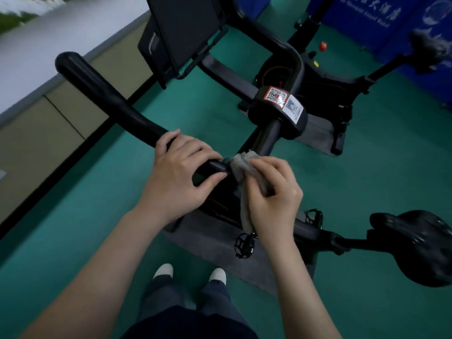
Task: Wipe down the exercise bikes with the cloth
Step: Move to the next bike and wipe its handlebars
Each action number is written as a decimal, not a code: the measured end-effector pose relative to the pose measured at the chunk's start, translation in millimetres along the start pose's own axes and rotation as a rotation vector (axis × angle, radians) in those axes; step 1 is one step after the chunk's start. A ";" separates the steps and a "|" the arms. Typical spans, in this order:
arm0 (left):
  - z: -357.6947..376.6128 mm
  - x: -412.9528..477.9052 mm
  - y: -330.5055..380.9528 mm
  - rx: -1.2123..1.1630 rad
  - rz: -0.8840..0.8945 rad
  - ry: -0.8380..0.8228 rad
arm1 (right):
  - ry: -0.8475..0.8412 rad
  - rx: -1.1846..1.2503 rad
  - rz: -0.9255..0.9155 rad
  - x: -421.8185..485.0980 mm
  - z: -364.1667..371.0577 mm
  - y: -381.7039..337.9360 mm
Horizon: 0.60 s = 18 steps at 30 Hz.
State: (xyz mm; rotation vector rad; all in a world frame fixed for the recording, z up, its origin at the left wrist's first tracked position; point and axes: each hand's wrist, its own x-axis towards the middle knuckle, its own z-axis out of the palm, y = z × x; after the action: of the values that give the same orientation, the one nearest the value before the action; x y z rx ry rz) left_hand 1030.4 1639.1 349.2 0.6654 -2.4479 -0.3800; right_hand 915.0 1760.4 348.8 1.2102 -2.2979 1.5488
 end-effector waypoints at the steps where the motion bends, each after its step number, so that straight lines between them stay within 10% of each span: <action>1: 0.3 0.2 0.5 -0.006 -0.005 0.000 | -0.062 -0.018 -0.061 5.6 -1.9 -0.4; 18: 1.2 0.1 7.8 -0.058 -0.079 0.016 | -0.213 -0.007 -0.167 45.6 -17.7 29.3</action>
State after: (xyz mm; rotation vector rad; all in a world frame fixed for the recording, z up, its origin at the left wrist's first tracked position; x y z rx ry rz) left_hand 1026.7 1645.7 351.4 0.7387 -2.3919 -0.4728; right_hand 859.1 1754.7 358.5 1.5903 -2.2515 1.4155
